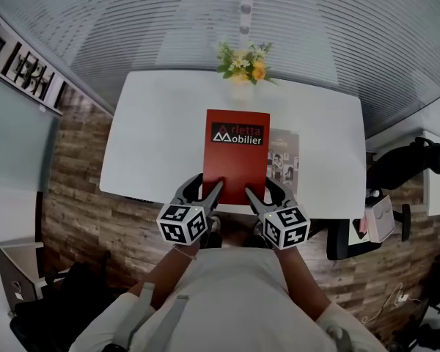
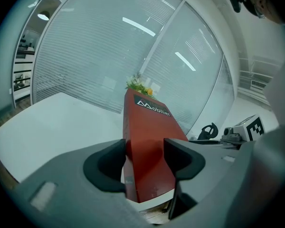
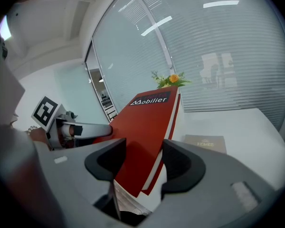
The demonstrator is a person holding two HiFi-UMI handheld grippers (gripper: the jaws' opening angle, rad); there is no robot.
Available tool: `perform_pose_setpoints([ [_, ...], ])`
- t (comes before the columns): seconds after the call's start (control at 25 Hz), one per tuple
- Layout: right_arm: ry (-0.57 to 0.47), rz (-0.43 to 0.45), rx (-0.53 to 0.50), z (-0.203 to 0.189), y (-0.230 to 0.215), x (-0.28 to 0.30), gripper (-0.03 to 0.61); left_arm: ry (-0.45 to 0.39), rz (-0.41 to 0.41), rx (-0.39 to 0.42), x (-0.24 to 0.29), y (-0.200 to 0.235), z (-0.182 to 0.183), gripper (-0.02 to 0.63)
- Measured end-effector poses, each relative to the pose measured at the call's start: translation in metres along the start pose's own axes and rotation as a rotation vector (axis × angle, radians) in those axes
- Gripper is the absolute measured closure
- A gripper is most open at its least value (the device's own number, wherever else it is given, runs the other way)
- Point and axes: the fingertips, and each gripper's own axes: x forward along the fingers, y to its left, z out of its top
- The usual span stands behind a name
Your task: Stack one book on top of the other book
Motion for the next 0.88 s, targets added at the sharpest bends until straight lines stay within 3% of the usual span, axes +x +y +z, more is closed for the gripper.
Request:
perform_pose_setpoints([
  [0.88, -0.017, 0.012, 0.013, -0.020, -0.119, -0.103, 0.347, -0.014, 0.016, 0.007, 0.068, -0.137, -0.041, 0.357],
])
